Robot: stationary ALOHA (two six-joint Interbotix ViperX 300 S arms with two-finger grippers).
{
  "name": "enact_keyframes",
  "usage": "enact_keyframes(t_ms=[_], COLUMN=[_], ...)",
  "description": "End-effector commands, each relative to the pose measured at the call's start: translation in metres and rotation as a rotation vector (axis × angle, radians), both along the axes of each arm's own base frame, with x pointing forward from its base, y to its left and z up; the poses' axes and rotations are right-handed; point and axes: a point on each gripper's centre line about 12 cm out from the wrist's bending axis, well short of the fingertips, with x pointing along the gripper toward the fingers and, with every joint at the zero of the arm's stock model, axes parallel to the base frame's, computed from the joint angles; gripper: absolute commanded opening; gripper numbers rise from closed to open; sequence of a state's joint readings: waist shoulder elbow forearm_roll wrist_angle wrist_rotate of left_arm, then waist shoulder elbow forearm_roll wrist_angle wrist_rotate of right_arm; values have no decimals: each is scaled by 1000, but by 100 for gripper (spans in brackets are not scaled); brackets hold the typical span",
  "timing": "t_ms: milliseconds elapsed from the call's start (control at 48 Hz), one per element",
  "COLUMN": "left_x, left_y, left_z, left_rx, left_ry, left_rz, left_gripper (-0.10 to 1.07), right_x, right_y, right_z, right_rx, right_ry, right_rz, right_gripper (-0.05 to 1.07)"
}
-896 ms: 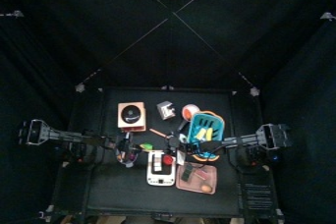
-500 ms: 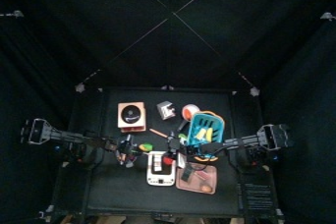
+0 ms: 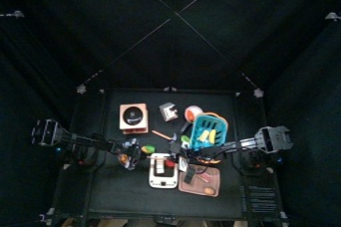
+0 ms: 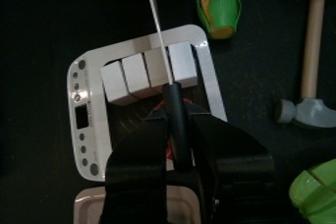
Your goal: Cut sushi roll
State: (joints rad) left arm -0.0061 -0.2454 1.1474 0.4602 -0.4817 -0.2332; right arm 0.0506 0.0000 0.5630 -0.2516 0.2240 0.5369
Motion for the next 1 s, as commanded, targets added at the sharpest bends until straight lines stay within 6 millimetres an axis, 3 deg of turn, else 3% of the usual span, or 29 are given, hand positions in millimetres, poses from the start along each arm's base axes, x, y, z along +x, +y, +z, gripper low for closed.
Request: enact_keyframes(t_ms=[0,979], left_x=[-2,-1], left_y=[-8,-9], left_z=[-3,-16], left_rx=[6,-6], left_ry=[13,59], left_rz=[-33,-22], left_gripper=[35,35], right_x=[-2,1], right_y=[-3,-7], right_z=[2,-3], right_rx=[6,3], right_ry=[11,32], right_rz=[-19,-31], right_gripper=[44,44])
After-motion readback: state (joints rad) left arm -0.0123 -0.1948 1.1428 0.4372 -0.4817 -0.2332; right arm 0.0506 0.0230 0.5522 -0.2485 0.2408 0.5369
